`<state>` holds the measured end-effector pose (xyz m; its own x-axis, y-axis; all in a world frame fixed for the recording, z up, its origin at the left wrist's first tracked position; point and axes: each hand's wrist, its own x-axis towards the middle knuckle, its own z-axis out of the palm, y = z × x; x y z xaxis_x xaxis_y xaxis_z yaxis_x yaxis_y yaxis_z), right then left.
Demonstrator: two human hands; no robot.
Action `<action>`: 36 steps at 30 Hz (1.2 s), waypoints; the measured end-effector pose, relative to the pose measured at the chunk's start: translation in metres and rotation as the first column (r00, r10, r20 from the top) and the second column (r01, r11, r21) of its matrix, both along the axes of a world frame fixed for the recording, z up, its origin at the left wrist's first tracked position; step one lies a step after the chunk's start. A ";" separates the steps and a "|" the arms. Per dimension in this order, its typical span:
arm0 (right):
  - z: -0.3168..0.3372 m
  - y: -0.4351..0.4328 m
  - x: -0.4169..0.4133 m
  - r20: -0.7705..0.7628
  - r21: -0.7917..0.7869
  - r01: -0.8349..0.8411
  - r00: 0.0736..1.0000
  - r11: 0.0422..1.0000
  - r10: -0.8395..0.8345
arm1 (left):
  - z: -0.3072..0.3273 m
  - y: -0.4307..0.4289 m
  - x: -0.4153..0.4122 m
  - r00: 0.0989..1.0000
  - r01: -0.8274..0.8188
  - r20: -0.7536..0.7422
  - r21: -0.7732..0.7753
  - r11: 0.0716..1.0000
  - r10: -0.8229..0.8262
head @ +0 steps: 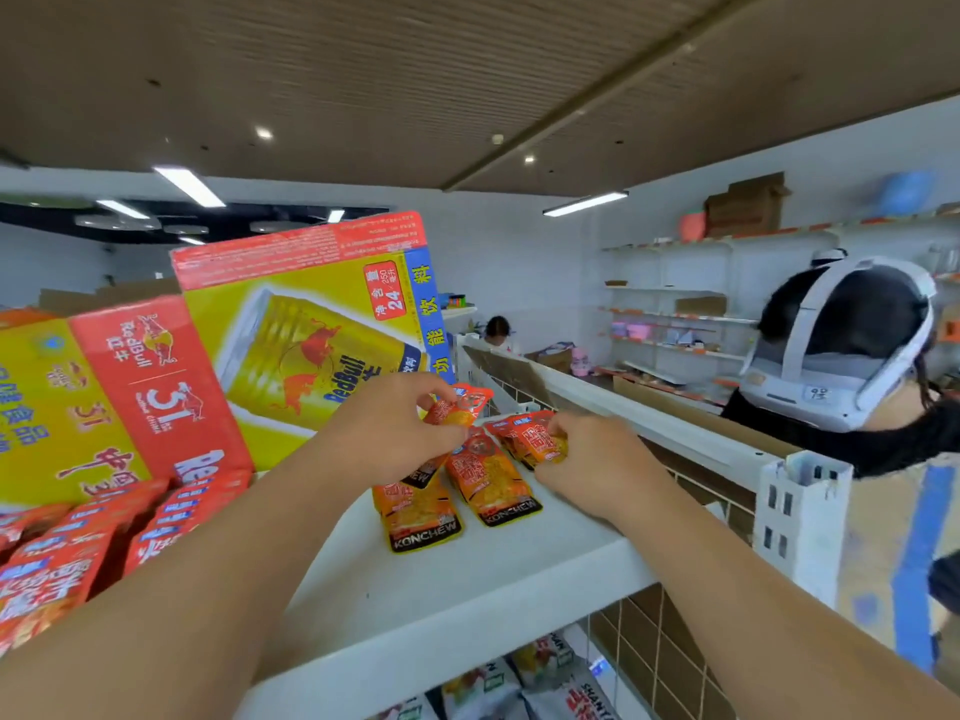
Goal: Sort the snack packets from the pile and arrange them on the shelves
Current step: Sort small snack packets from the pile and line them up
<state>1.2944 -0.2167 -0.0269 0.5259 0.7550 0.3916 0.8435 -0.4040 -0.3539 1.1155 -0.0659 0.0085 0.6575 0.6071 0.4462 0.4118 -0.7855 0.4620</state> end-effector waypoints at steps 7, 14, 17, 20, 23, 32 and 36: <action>0.004 -0.002 -0.003 0.014 -0.020 -0.018 1.000 1.000 0.018 | 0.003 -0.004 -0.003 1.000 -0.014 0.001 -0.001 1.000 0.014; 0.000 -0.001 -0.001 0.003 -0.030 -0.028 1.000 0.999 0.028 | 0.004 -0.005 0.002 0.999 -0.006 -0.037 0.011 1.000 0.006; 0.000 0.000 0.001 0.004 -0.044 -0.015 1.000 0.999 0.015 | 0.004 -0.007 0.000 1.000 -0.004 -0.029 0.002 1.000 0.004; 0.000 0.002 0.001 0.010 -0.058 -0.012 1.000 0.998 0.013 | 0.005 -0.007 -0.002 1.000 -0.006 -0.022 -0.011 1.000 0.006; -0.001 0.003 0.002 0.027 -0.067 -0.011 1.000 0.998 0.012 | 0.004 -0.009 -0.003 1.000 -0.009 -0.029 -0.012 1.000 0.009; -0.001 0.004 0.005 0.037 -0.095 -0.006 0.999 0.995 0.010 | 0.003 -0.011 -0.002 0.999 -0.032 -0.030 0.010 0.999 0.032; -0.002 0.002 0.005 0.021 -0.095 -0.009 1.000 0.995 0.011 | 0.003 -0.013 -0.001 0.998 -0.036 -0.051 0.033 0.999 0.038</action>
